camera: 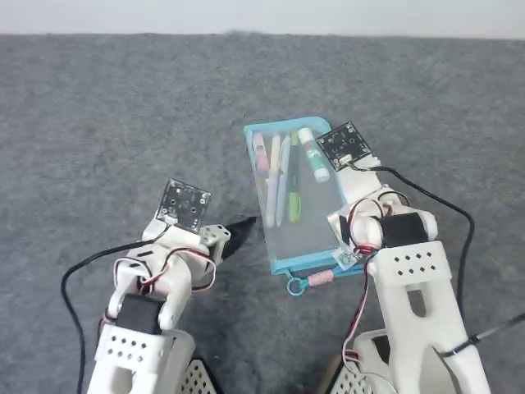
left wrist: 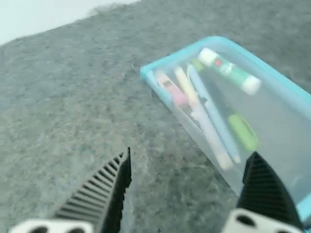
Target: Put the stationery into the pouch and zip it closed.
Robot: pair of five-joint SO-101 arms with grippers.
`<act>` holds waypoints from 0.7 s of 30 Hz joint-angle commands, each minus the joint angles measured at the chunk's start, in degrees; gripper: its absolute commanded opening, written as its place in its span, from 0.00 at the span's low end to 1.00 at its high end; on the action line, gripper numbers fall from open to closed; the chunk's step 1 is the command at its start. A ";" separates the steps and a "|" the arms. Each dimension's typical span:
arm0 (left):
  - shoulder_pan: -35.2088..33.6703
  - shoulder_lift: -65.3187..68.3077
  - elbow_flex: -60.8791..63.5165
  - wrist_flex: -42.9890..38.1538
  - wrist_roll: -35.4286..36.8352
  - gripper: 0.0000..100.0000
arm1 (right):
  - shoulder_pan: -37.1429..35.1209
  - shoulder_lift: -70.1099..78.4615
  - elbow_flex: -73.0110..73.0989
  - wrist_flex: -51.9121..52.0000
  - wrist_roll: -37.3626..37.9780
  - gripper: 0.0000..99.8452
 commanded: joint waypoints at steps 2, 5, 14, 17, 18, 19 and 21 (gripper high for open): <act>-1.05 -1.67 0.13 -7.47 1.14 0.35 | -0.31 -4.35 2.90 -4.00 -0.79 0.18; -2.20 -1.93 1.19 -9.23 1.14 0.35 | -0.04 -8.66 7.12 -8.22 -0.79 0.07; -4.75 -1.93 2.95 -13.27 1.14 0.35 | 0.13 -27.38 18.81 -9.80 -0.26 0.03; -4.84 -1.93 5.58 -17.49 0.70 0.35 | 0.13 -34.59 22.77 -9.63 -0.26 0.03; -4.84 -1.93 6.37 -18.73 0.70 0.35 | 0.13 -37.05 24.35 -9.54 -0.26 0.03; -4.84 -1.93 6.90 -19.78 0.70 0.35 | 0.13 -39.34 26.11 -9.45 -0.18 0.03; -4.84 -1.93 7.69 -21.19 0.70 0.35 | 0.22 -43.74 29.54 -9.19 -0.18 0.03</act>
